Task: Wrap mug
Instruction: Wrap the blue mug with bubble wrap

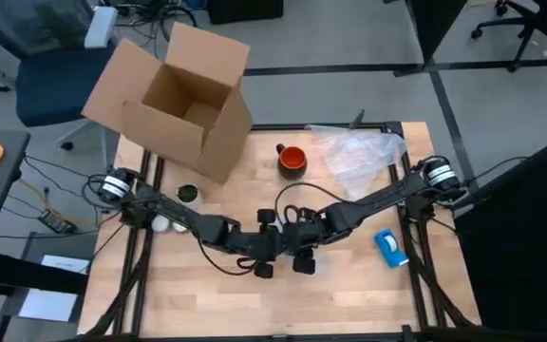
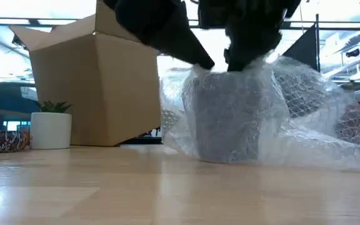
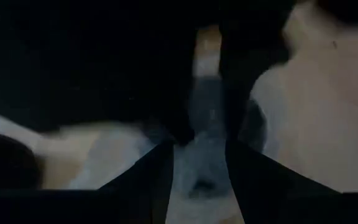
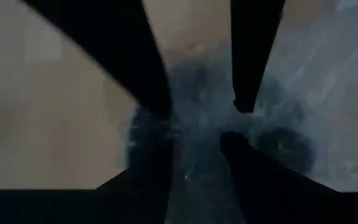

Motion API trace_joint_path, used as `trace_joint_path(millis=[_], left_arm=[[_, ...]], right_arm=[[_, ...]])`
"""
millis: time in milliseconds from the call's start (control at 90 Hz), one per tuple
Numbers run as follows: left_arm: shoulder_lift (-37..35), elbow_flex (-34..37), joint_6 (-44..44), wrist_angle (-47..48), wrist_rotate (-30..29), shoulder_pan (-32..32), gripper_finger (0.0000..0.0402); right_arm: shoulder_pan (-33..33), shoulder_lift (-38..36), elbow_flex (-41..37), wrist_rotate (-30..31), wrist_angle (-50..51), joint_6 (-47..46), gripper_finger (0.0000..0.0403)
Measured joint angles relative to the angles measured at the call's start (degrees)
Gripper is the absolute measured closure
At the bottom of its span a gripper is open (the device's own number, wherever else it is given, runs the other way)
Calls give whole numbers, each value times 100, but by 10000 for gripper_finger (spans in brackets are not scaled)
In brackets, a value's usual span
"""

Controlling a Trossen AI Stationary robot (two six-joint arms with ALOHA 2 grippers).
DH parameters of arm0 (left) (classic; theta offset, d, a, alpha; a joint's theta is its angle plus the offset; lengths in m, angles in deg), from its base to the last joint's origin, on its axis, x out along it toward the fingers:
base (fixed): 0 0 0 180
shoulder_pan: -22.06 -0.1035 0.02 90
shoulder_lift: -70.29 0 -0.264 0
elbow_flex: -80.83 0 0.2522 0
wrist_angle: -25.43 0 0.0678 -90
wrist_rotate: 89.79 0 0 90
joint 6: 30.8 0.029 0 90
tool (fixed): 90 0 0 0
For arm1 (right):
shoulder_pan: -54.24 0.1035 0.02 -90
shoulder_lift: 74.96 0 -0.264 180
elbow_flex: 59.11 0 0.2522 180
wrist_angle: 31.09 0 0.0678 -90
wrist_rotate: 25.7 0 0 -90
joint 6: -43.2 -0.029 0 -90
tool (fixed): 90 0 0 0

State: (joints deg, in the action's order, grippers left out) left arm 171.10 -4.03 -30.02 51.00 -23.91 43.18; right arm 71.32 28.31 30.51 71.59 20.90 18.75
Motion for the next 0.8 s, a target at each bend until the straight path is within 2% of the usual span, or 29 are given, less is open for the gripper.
trace_joint_path(millis=[189,422,600,800], left_arm=[[-4,-891,-334,1877,-92,330,273],[-6,-1360,-1289,3781,-640,843,273],[-124,-1365,-2272,4721,-1126,1150,273],[-295,-1364,-2784,4976,-1392,1262,273]], right_arm=[[-109,17,2,-5,89,248,273],[-114,-239,98,-119,686,309,273],[-98,-490,546,-115,1359,173,273],[-99,-552,740,245,982,631,273]])
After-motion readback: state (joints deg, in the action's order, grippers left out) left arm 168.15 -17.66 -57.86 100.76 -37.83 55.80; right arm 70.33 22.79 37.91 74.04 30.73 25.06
